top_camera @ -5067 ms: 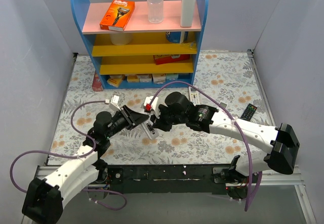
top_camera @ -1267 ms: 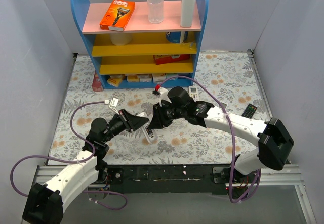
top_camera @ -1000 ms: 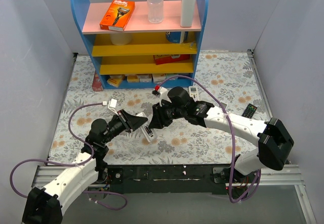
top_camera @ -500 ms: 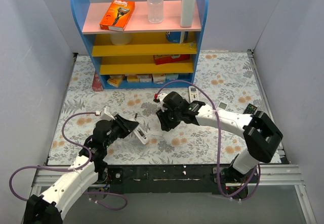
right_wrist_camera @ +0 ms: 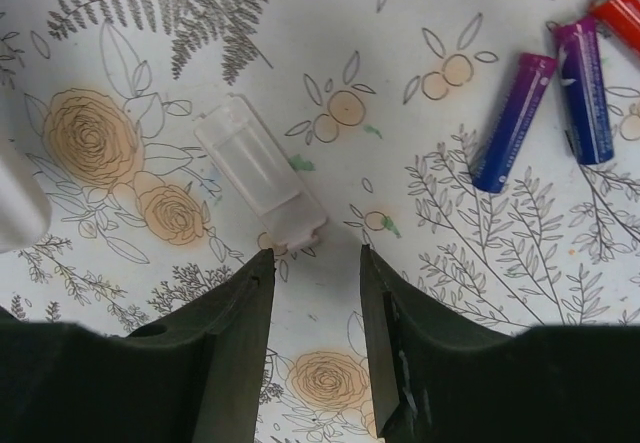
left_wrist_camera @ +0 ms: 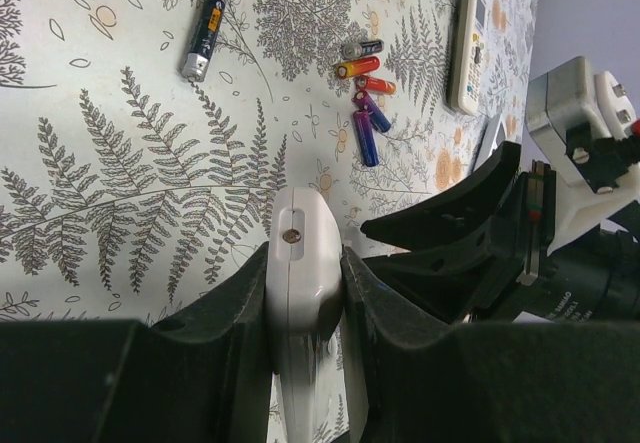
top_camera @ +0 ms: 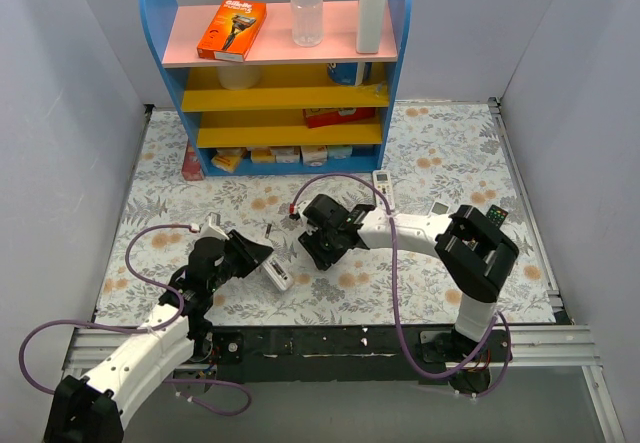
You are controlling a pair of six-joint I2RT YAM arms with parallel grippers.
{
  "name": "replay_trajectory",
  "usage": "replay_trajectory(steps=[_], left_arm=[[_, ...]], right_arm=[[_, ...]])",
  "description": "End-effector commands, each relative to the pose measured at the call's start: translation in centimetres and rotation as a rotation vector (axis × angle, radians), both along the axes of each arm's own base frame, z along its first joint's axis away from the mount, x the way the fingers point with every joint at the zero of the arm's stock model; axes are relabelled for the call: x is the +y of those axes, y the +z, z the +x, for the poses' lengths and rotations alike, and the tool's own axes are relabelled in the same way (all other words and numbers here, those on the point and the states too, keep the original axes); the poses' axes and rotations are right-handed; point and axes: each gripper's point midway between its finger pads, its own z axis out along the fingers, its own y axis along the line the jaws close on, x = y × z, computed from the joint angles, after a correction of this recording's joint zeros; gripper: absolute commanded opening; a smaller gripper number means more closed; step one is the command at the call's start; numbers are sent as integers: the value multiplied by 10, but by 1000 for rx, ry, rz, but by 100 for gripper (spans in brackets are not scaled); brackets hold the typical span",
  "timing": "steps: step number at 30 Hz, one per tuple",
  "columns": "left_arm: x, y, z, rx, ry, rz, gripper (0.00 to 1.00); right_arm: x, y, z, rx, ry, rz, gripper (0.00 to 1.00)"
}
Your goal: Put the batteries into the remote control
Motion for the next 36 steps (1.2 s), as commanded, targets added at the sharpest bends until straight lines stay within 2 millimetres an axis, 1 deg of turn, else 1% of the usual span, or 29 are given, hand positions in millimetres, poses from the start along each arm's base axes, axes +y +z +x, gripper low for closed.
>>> replay_trajectory(steps=[1, 2, 3, 8, 11, 13, 15, 18, 19, 26, 27, 30, 34, 36], left_arm=[[-1, 2, 2, -12, -1, -4, 0], [-1, 2, 2, -13, -3, -1, 0], [-1, 1, 2, -10, -3, 2, 0], [0, 1, 2, -9, 1, 3, 0], [0, -5, 0, 10, 3, 0, 1], [-2, -5, 0, 10, -4, -10, 1], [-4, -7, 0, 20, -7, -14, 0], [-4, -14, -1, 49, -10, -4, 0], [-6, -11, 1, 33, -12, -13, 1], [-5, -15, 6, 56, 27, -33, 1], [-4, -16, 7, 60, 35, -34, 1], [-2, -18, 9, 69, 58, -34, 1], [3, -25, 10, 91, 96, -34, 1], [3, -24, 11, 93, 110, -46, 2]], right_arm=[[15, 6, 0, -39, 53, 6, 48], [16, 5, -3, -40, 66, 2, 47], [15, 4, 0, -62, 64, -17, 48], [11, -1, 3, -83, 66, -48, 48], [7, -5, 7, -106, 56, -71, 45], [5, -6, 9, -121, 60, -80, 42], [4, -10, 8, -120, 68, -84, 40], [7, -9, 7, -120, 95, -77, 37], [8, -9, 6, -120, 102, -73, 37], [14, -1, 6, -129, 128, -54, 40], [18, 2, 6, -125, 110, -39, 43], [23, 9, 7, -113, 63, -15, 44], [24, 8, 9, -91, 8, -23, 44], [24, 6, 8, -81, -7, -29, 43]])
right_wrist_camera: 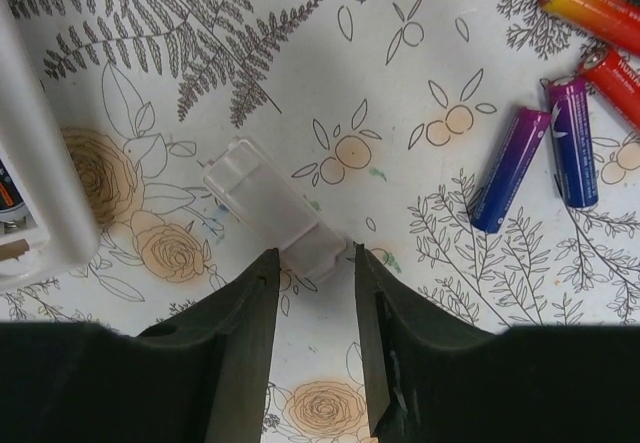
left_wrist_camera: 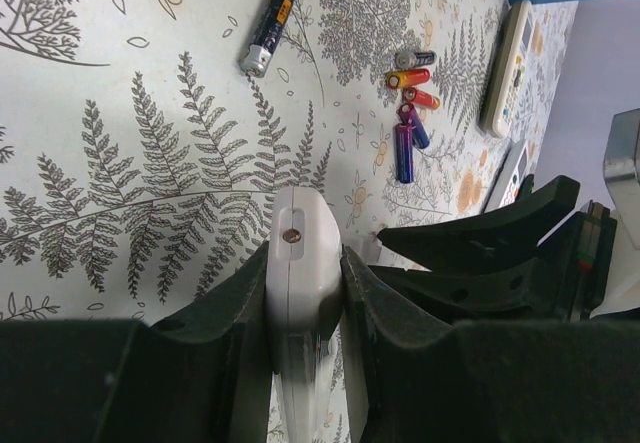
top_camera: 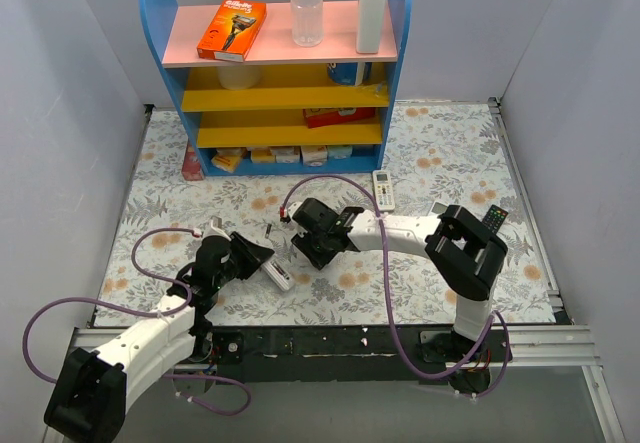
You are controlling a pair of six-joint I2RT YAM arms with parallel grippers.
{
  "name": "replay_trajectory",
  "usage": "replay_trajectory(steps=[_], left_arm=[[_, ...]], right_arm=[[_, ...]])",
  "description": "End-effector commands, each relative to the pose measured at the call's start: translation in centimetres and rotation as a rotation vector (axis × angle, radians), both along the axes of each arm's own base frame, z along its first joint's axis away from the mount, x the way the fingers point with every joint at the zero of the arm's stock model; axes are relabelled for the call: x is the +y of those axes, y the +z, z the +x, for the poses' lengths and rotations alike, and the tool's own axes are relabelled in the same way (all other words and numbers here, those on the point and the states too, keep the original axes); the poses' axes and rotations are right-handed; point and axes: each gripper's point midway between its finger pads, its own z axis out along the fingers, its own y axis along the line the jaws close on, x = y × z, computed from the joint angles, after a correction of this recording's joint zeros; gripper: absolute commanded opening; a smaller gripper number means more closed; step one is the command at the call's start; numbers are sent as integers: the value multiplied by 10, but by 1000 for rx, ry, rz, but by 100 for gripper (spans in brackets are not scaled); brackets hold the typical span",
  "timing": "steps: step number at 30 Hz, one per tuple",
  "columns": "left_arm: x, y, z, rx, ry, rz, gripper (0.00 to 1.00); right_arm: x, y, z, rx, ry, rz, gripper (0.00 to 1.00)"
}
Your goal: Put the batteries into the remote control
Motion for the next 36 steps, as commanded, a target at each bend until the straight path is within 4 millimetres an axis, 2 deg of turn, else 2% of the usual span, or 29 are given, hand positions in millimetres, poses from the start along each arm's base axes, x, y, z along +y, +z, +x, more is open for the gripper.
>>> replay_trajectory(steps=[1, 9, 14, 15, 19, 21, 22, 23, 25, 26, 28, 30, 31, 33, 35, 36], left_arm=[[9, 2, 10, -23, 88, -10, 2], [17, -2, 12, -22, 151, -20, 6], [20, -4, 11, -23, 173, -33, 9], [20, -6, 11, -21, 174, -31, 11], [19, -6, 8, -13, 165, -32, 25], [20, -8, 5, 6, 163, -25, 36], [21, -10, 3, 22, 166, -16, 43], [23, -12, 0, 36, 169, -7, 54], [28, -16, -5, 76, 190, 6, 66], [29, -15, -6, 82, 197, 4, 76], [33, -21, -13, 134, 219, 15, 87], [35, -16, -14, 152, 234, 19, 98], [40, -23, -21, 200, 250, 40, 98], [42, -18, -24, 237, 270, 42, 98], [48, -25, -36, 309, 284, 74, 98], [49, -20, -38, 333, 308, 65, 98]], right_arm=[[11, 9, 4, 15, -69, 25, 43], [-4, -1, 3, 20, -127, -31, 36], [-8, -1, 4, 6, -140, -40, 24], [-9, -1, 4, 5, -141, -42, 19], [-12, 5, 6, -17, -142, -35, 10], [-13, 6, 6, -21, -143, -30, 1], [-14, 10, 6, -29, -143, -22, 1], [-14, 11, 7, -34, -146, -19, 1], [-16, 16, 9, -56, -152, -10, 1], [-16, 18, 10, -66, -155, -6, 1], [-17, 23, 14, -91, -157, 3, 1], [-16, 27, 16, -105, -154, 10, 1], [-17, 29, 16, -110, -154, 13, 1], [-17, 30, 15, -112, -156, 27, 1], [-16, 32, 15, -116, -153, 41, 1], [-18, 32, 16, -123, -158, 36, 1]])
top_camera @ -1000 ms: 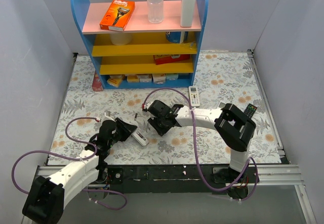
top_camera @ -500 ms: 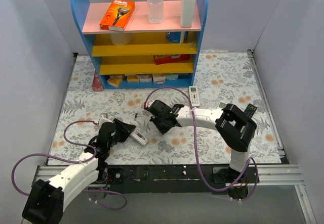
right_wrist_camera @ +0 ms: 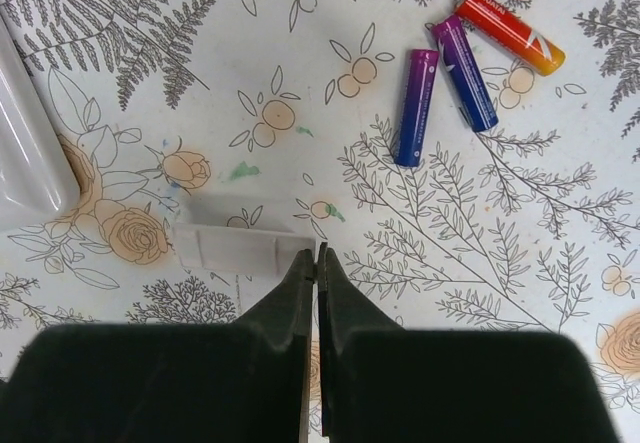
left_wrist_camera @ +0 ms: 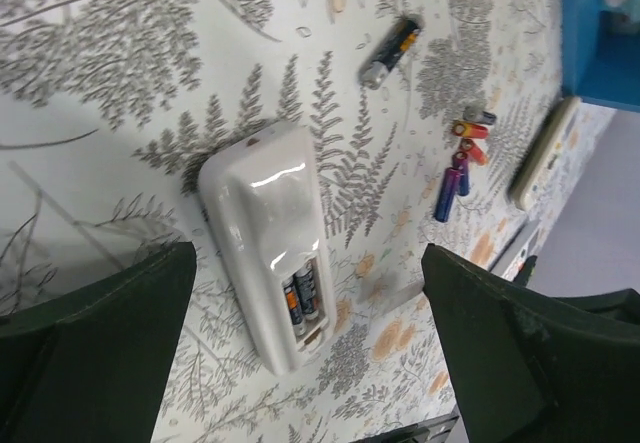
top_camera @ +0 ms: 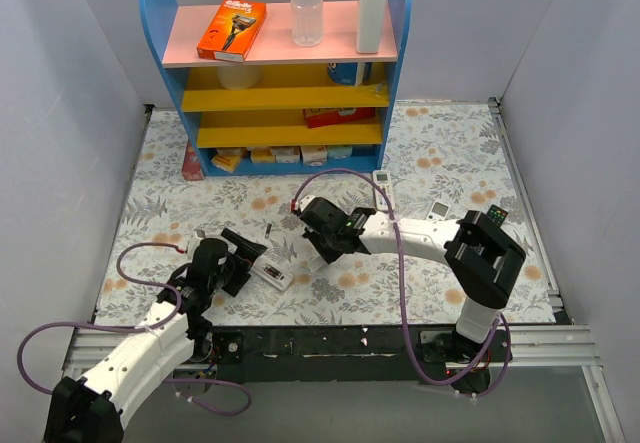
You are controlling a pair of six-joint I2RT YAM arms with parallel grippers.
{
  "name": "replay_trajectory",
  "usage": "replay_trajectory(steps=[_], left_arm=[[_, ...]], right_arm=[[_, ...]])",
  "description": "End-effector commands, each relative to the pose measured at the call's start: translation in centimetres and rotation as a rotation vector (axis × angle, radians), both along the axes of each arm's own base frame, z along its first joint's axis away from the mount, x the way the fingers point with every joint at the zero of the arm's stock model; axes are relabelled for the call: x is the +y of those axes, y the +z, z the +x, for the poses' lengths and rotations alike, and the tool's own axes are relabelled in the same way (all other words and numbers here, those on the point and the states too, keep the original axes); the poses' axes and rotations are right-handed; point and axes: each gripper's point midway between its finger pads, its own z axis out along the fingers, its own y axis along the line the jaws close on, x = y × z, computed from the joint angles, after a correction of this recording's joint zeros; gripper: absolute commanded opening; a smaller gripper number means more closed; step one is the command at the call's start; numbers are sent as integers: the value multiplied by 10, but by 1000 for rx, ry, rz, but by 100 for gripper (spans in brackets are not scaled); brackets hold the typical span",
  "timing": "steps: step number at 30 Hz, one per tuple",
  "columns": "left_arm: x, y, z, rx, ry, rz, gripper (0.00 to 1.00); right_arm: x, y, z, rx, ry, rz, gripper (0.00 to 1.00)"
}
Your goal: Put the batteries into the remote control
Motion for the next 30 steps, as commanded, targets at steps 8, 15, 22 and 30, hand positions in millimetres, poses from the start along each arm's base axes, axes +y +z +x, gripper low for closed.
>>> replay_trajectory(steps=[8, 15, 22, 30], left_arm=[[24, 22, -33, 217, 122, 47, 98], [-24, 112, 4, -96, -191, 12, 98], [-76, 167, 14, -481, -596, 16, 98], [-104, 181, 17, -678, -899, 121, 92]], right_arm=[[-3, 41, 13, -137, -27, 99, 1], [5, 92, 22, -279, 0, 272, 1], [6, 143, 27, -398, 5, 408, 1], [7, 177, 23, -435, 19, 496, 1]])
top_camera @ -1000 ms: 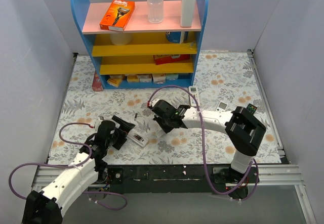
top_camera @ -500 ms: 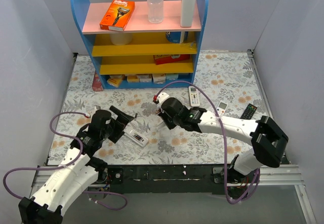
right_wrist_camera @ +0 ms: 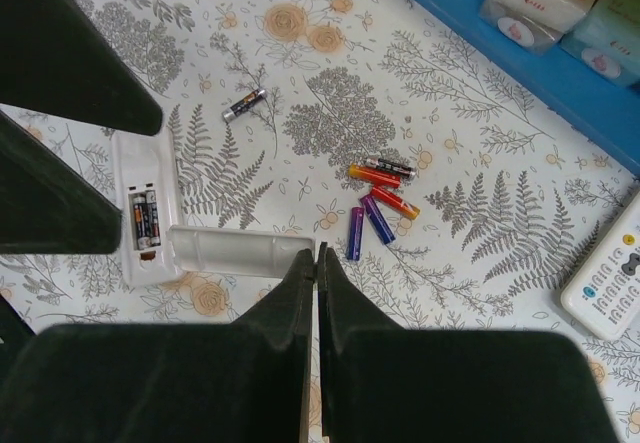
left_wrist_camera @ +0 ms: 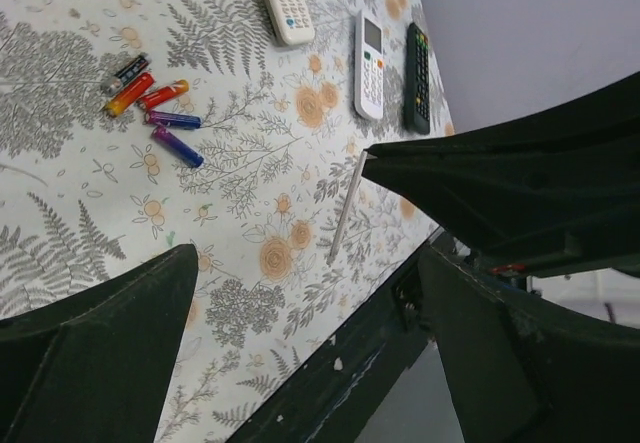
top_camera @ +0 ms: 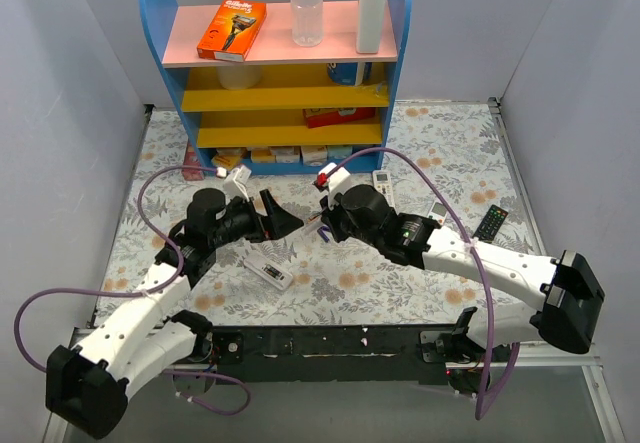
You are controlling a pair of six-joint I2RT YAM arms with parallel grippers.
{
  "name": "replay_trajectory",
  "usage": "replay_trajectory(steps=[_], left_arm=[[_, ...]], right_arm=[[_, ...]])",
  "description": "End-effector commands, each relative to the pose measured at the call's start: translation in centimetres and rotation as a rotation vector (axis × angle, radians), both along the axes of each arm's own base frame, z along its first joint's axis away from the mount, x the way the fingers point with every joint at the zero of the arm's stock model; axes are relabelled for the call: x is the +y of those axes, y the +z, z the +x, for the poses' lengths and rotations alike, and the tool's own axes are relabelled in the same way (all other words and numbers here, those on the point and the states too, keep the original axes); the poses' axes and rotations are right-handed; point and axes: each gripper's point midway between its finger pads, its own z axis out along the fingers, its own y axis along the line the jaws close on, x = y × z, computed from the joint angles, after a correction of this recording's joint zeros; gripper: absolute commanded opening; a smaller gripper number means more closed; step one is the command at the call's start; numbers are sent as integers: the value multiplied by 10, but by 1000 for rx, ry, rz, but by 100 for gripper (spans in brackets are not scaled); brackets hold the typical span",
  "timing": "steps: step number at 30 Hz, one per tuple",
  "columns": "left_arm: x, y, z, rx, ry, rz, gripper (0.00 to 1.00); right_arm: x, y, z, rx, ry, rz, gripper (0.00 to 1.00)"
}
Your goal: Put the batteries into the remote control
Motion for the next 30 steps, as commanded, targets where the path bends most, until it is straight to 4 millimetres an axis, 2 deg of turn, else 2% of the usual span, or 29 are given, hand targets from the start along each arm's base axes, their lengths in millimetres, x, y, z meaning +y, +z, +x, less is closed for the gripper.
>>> replay_trajectory(steps=[1, 5, 7, 11, 13, 17, 21, 25, 26, 27, 28, 30], left_arm=[[-20, 36, 3, -245, -215, 38, 89], [-29, 30, 6, -269, -295, 68, 75], [-35, 31, 3, -295, -341, 67, 72], [-47, 24, -4, -303, -419, 77, 59], [-52, 17, -4, -302, -433, 101, 56], [-52, 6, 0, -300, -418, 141, 49], [-53, 4, 4, -315, -421, 162, 40], [-57, 5, 6, -328, -436, 170, 24], [-57, 5, 6, -336, -442, 176, 10], [-58, 6, 6, -343, -446, 178, 5], [-58, 8, 7, -353, -449, 182, 1], [-57, 6, 8, -382, -459, 208, 0]], right_arm=[[5, 33, 3, -64, 4, 90, 1], [5, 39, 2, -71, 8, 105, 1], [5, 42, 2, -73, 10, 114, 1], [6, 43, 2, -71, 4, 122, 1], [6, 45, 3, -74, 0, 130, 1], [6, 48, 3, -80, -2, 139, 1], [6, 51, 4, -85, -4, 145, 1], [5, 52, 3, -84, 0, 145, 1], [5, 51, 2, -82, 1, 145, 1], [6, 49, 0, -76, 10, 141, 1], [6, 50, 0, -74, 13, 144, 1], [5, 48, -5, -56, 29, 138, 1]])
